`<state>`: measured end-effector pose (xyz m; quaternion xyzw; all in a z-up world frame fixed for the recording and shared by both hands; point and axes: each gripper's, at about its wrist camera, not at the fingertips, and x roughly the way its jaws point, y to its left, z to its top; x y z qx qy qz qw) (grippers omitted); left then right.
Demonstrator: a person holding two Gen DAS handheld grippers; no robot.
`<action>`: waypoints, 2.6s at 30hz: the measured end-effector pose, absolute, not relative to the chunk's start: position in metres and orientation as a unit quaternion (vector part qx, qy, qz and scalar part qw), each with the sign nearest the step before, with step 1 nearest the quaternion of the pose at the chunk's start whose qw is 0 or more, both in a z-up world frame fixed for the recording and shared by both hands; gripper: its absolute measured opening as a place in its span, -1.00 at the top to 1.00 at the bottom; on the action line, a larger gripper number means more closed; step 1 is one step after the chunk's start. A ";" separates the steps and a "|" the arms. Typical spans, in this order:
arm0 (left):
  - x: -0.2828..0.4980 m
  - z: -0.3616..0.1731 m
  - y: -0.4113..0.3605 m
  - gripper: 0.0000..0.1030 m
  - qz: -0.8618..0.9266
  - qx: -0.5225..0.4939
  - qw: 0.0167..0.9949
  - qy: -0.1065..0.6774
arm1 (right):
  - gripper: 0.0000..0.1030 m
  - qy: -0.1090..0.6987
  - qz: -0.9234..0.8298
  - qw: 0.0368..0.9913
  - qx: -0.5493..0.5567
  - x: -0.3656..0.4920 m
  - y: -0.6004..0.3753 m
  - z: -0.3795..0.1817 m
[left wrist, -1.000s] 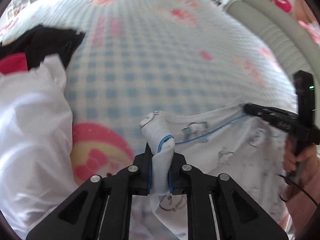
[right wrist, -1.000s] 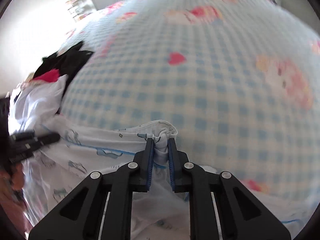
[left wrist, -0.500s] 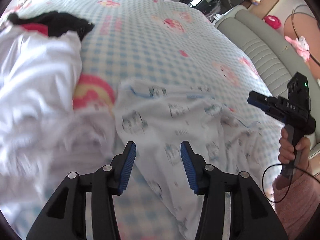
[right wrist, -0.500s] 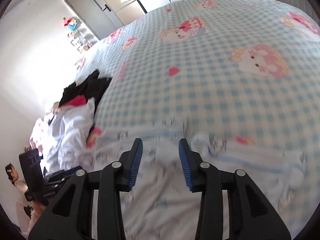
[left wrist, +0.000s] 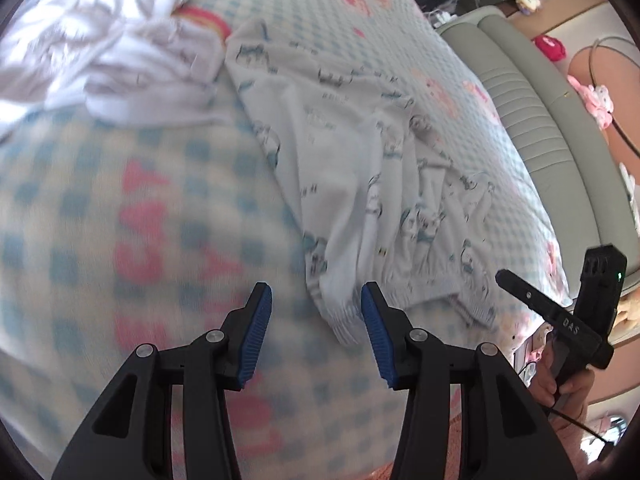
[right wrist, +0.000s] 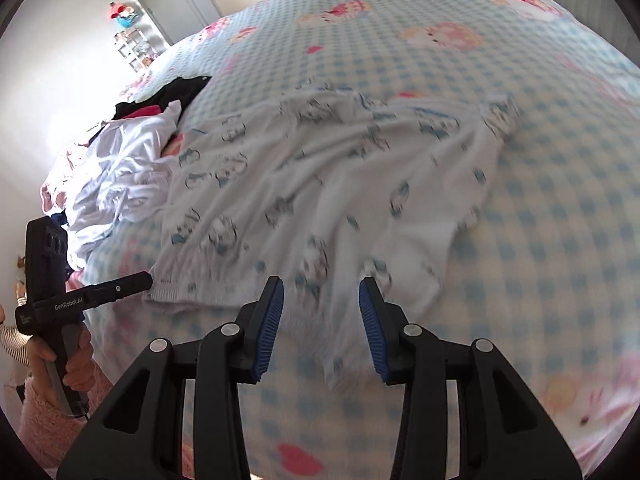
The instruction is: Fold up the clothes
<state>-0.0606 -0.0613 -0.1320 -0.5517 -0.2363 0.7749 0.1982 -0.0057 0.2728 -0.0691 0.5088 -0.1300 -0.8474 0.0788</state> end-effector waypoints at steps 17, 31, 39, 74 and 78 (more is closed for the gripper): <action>-0.075 -0.153 -0.043 0.15 0.734 -0.558 0.212 -0.325 | 0.22 -0.115 -0.840 0.012 0.530 0.016 0.282 -0.079; -0.068 -0.147 -0.043 0.33 0.746 -0.566 0.192 -0.294 | 0.21 -0.136 -0.827 0.034 0.545 0.022 0.283 -0.089; -0.075 -0.147 -0.054 0.05 0.722 -0.568 0.186 -0.348 | 0.15 -0.138 -0.836 0.023 0.531 0.022 0.296 -0.075; -0.028 -0.131 -0.040 0.77 0.753 -0.593 0.193 -0.211 | 0.78 -0.203 -0.806 0.059 0.552 0.061 0.289 -0.104; -0.026 -0.136 -0.038 0.68 0.747 -0.608 0.185 -0.198 | 0.76 -0.194 -0.812 0.065 0.547 0.063 0.288 -0.097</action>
